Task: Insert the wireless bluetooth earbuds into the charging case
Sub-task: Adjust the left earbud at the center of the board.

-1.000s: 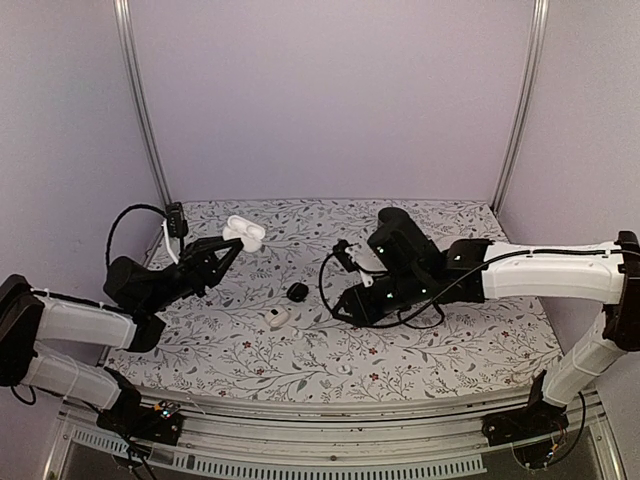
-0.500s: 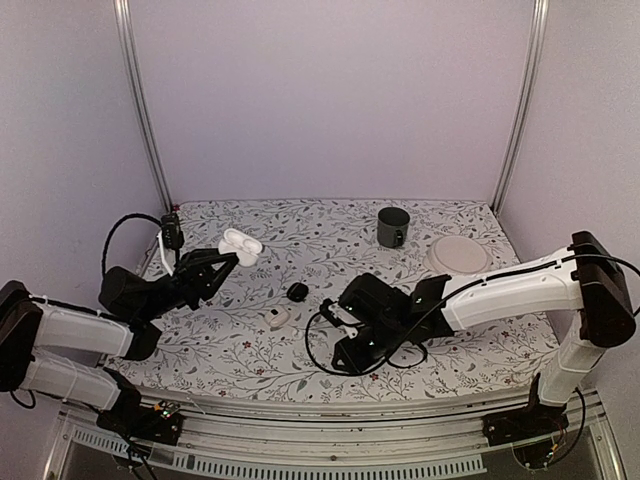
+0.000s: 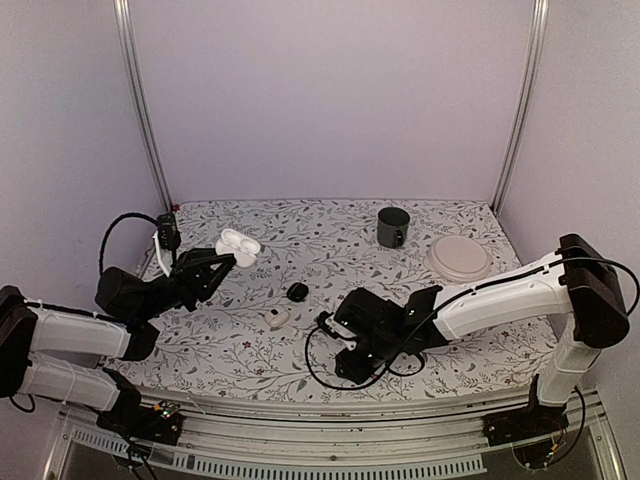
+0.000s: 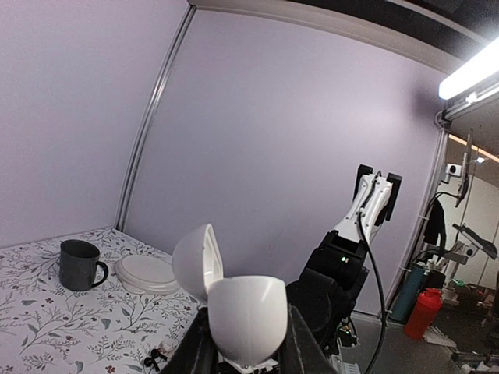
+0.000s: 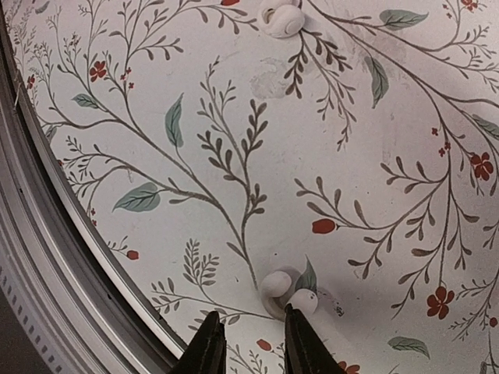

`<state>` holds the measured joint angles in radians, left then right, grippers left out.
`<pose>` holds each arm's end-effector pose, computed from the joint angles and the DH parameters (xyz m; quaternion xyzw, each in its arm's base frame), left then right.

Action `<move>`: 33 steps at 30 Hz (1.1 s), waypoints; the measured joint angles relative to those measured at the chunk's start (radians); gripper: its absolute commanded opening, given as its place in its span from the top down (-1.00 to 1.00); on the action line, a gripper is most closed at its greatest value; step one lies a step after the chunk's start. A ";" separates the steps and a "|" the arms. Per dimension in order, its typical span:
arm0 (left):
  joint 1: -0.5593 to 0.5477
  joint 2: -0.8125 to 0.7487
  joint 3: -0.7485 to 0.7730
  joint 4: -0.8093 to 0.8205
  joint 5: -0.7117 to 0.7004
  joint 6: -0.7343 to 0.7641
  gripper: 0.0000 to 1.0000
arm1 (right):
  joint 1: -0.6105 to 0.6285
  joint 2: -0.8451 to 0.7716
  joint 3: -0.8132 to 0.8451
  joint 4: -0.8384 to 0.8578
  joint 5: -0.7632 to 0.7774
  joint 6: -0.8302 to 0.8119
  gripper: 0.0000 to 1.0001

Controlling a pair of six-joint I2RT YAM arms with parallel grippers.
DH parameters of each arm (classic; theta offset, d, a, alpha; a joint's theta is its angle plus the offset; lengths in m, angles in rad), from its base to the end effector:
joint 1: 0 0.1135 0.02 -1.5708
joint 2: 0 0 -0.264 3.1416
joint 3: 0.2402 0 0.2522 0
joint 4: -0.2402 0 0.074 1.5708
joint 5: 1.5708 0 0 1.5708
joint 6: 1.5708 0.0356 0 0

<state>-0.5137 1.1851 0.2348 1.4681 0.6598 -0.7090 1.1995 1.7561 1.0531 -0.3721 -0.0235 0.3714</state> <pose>0.1640 -0.1176 0.2442 0.2324 0.5004 -0.6028 0.5764 0.1249 0.3231 0.1640 -0.3926 0.8863 0.1815 0.1654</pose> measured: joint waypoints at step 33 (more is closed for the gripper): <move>0.000 0.000 0.000 -0.037 0.011 0.000 1.00 | 0.024 0.019 0.047 -0.052 0.023 -0.081 0.43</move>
<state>-0.5137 1.1851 0.2348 1.4307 0.6704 -0.7094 1.2232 1.7748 1.1004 -0.4240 -0.0010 0.2905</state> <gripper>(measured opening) 0.235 0.283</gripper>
